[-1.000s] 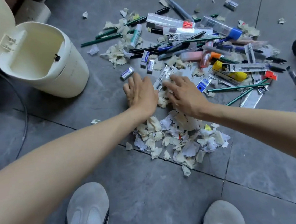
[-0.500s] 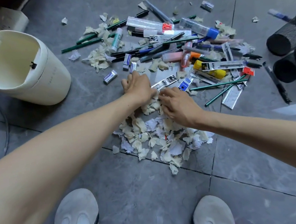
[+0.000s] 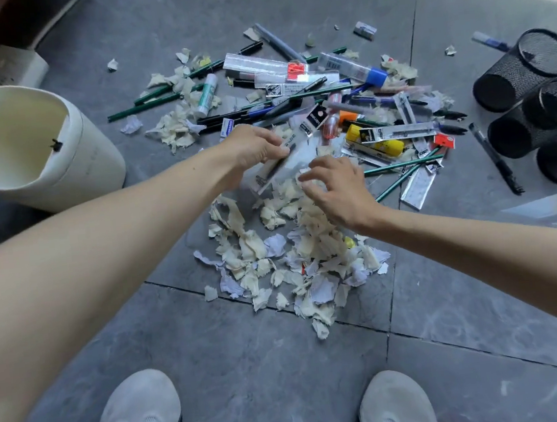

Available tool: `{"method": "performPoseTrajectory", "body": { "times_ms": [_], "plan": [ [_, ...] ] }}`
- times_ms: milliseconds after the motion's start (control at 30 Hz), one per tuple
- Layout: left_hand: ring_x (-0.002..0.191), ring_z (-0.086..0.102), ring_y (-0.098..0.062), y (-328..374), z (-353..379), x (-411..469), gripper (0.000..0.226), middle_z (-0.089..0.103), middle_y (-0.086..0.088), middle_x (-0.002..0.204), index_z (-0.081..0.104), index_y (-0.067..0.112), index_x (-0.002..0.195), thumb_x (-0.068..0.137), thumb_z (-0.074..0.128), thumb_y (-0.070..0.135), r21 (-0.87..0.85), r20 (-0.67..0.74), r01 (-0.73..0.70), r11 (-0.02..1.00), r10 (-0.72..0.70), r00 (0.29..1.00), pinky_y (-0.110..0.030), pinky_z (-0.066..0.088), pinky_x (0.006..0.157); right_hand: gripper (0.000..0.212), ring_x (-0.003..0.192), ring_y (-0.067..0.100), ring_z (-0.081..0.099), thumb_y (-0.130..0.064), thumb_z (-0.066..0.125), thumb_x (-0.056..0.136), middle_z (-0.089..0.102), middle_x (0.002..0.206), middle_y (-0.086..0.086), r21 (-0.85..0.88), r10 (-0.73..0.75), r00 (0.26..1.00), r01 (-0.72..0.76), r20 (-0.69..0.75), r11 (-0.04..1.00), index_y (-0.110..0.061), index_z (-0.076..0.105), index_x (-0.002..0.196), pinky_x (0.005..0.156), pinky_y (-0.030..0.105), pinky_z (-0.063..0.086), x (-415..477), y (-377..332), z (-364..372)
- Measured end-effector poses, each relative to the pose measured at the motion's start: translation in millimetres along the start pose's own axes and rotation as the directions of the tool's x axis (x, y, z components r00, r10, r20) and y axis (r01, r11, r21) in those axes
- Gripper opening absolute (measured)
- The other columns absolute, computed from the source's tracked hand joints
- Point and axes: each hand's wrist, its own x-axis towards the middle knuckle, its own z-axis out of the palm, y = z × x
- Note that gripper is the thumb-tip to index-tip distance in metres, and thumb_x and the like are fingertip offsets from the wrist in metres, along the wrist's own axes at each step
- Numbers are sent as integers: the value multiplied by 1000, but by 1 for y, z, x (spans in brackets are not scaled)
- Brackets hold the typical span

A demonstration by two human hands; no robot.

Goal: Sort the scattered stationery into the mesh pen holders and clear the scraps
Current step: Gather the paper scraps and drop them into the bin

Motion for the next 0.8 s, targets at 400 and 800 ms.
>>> {"method": "performPoseTrajectory", "body": {
  "times_ms": [400,800],
  "plan": [
    [67,60,-8,11,22,0,21,61,2,71,54,18,73,84,64,3,-256,26,-21,966,28,999,-28,38,71,34,55,18,57,-26,49,98,66,71,17,628,240,968,-233,75,743,0,65,85,58,29,48,4,-7,-14],
    [89,63,-16,12,46,13,23,68,-3,100,61,11,111,88,61,7,-234,25,-44,971,51,998,-29,49,77,16,52,8,52,-10,59,91,61,66,5,694,374,927,-267,-4,669,-12,63,75,45,15,40,-8,29,-36]
  ]
}}
